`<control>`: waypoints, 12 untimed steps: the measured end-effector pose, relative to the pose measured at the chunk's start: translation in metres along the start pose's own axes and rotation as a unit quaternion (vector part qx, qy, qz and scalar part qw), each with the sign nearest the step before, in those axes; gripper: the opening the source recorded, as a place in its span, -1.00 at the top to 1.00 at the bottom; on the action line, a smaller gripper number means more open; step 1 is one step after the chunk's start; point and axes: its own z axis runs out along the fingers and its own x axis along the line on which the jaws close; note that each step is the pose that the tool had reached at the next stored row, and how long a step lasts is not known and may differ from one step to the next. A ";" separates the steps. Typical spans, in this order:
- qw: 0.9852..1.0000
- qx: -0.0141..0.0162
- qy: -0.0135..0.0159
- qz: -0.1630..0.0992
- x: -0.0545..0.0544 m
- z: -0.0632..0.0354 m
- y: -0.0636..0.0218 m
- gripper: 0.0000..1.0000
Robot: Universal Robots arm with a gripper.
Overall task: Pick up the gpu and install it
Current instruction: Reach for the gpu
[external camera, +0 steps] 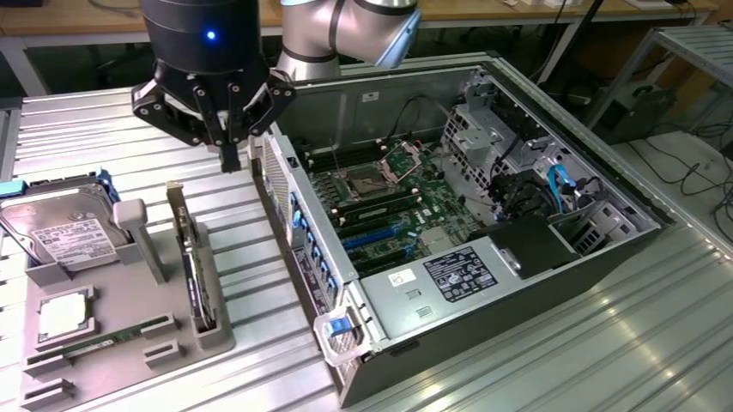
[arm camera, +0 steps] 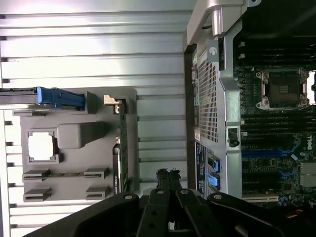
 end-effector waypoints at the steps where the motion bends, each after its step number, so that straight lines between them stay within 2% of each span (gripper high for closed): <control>1: 1.000 0.000 0.000 0.000 0.001 0.0000 -0.0005 0.79; 12: 1.000 0.000 0.000 -0.003 0.014 -0.0006 -0.0075 0.79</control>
